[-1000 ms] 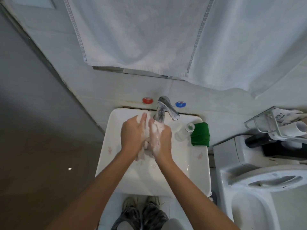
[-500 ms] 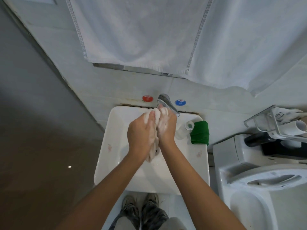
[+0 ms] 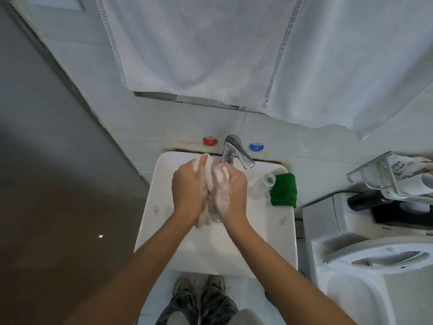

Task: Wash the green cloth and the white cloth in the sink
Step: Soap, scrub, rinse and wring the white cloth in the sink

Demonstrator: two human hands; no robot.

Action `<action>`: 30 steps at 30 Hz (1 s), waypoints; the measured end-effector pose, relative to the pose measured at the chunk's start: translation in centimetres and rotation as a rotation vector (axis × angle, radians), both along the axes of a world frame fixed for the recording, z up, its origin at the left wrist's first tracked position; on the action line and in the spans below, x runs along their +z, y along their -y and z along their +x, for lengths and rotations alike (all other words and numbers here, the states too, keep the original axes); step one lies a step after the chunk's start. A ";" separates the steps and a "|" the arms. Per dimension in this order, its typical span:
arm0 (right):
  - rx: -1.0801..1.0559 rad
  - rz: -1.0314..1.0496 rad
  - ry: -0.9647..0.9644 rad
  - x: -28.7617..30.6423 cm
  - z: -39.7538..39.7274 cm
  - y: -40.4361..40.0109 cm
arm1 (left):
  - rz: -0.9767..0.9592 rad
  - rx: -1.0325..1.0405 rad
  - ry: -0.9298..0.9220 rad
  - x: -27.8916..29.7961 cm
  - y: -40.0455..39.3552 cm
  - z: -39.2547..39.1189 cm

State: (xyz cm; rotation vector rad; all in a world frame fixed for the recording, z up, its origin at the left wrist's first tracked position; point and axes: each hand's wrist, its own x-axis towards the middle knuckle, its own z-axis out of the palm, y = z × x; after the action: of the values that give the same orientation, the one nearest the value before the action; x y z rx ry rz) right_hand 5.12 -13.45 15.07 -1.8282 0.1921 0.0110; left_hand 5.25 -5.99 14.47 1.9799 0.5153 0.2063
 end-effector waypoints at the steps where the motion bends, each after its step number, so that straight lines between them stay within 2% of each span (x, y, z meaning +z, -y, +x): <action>1: -0.020 0.054 -0.005 -0.2 0.9 0.5 | -0.002 -0.006 0.001 -0.1 0.9 -0.8; 4: -0.062 0.168 -0.015 -0.7 2.4 1.0 | -0.079 0.011 0.044 0.5 2.7 -1.6; 8: -0.039 0.046 0.028 -0.8 0.3 -0.5 | 0.006 0.038 0.077 0.3 -0.2 1.6; 10: -0.031 0.047 0.037 -0.6 0.4 -0.3 | 0.044 0.039 0.092 -0.1 -0.2 0.8; 14: -0.217 0.198 -0.054 -1.2 2.7 0.6 | -0.036 -0.007 0.134 0.2 2.3 -1.6; 16: -0.152 0.173 -0.052 -0.8 1.1 -0.2 | 0.029 0.011 0.160 0.2 1.1 -0.2; 18: -0.020 0.058 0.017 -0.5 -0.8 -0.6 | 0.085 0.026 0.135 0.3 -0.4 0.9; 20: 0.047 0.031 0.071 -0.3 -0.3 0.2 | 0.088 0.032 0.108 0.1 -0.3 0.2; 22: -0.044 0.092 0.015 -1.0 2.0 0.9 | 0.073 -0.023 0.088 -0.1 1.5 -1.6; 24: -0.157 0.226 -0.122 -1.4 3.1 1.1 | 0.024 -0.073 0.097 0.3 2.6 -2.4; 25: -0.139 0.247 -0.149 -1.6 2.7 1.0 | 0.004 -0.059 0.109 0.4 2.4 -2.0; 28: 0.104 0.070 -0.051 -0.7 -0.3 0.5 | 0.083 -0.025 0.100 -0.2 -0.2 0.5; 30: 0.133 0.024 -0.002 -0.2 -0.2 0.6 | 0.081 0.004 0.076 -0.6 -0.6 0.4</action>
State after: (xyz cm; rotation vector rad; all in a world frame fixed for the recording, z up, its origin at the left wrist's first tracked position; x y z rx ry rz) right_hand 4.90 -14.01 14.85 -1.8141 0.0716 0.1082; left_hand 5.63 -5.35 13.83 2.0417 0.4678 0.3083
